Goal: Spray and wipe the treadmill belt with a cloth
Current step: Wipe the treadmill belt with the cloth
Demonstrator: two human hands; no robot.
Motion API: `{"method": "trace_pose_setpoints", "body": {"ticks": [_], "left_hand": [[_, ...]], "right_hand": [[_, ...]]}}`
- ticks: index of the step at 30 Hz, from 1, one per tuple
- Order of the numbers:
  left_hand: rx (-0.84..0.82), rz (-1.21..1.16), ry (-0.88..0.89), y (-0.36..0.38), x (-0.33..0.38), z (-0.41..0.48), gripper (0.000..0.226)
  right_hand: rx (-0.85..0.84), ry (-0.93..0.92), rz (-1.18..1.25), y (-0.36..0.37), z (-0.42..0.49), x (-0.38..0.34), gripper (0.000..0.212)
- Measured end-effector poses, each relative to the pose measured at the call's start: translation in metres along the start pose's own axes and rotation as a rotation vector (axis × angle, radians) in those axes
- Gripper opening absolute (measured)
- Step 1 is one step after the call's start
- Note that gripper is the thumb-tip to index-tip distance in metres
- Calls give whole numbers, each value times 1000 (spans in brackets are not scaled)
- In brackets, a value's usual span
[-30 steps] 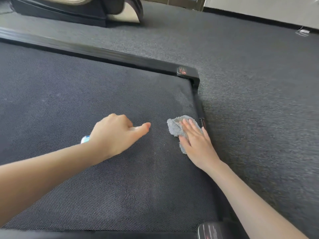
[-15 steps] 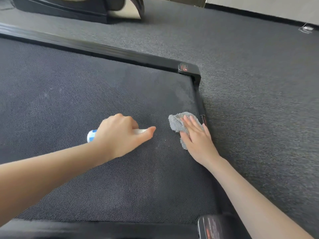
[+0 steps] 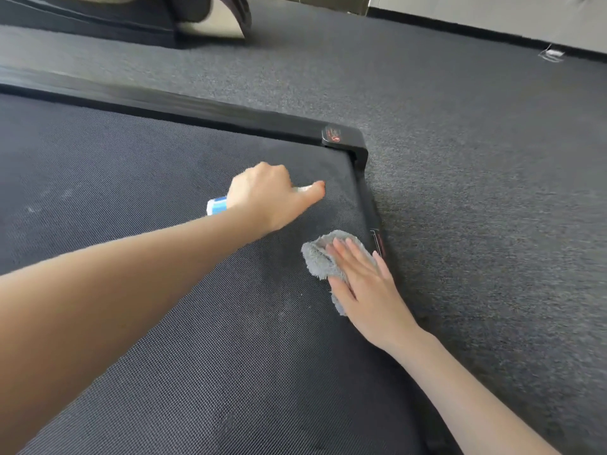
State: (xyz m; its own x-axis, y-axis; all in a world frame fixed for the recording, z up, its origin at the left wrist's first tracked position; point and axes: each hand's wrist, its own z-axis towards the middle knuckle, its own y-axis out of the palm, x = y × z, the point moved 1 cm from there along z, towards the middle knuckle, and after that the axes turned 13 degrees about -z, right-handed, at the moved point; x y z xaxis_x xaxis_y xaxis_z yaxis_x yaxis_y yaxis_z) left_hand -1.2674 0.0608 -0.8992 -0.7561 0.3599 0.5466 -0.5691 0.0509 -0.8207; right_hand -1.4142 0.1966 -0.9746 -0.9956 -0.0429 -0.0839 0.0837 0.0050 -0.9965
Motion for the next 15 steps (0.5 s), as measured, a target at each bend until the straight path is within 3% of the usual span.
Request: {"method": "trace_pose_setpoints", "body": {"ticks": [5, 11, 15], "left_hand": [[84, -33, 16, 14, -6, 25, 66], [-49, 14, -25, 29, -6, 54, 64], [0, 11, -18, 33, -1, 70, 64]], "right_hand": [[-1, -8, -18, 2, 1, 1, 60], [7, 6, -25, 1, 14, 1, 64], [-15, -3, -25, -1, 15, 0, 63]]}}
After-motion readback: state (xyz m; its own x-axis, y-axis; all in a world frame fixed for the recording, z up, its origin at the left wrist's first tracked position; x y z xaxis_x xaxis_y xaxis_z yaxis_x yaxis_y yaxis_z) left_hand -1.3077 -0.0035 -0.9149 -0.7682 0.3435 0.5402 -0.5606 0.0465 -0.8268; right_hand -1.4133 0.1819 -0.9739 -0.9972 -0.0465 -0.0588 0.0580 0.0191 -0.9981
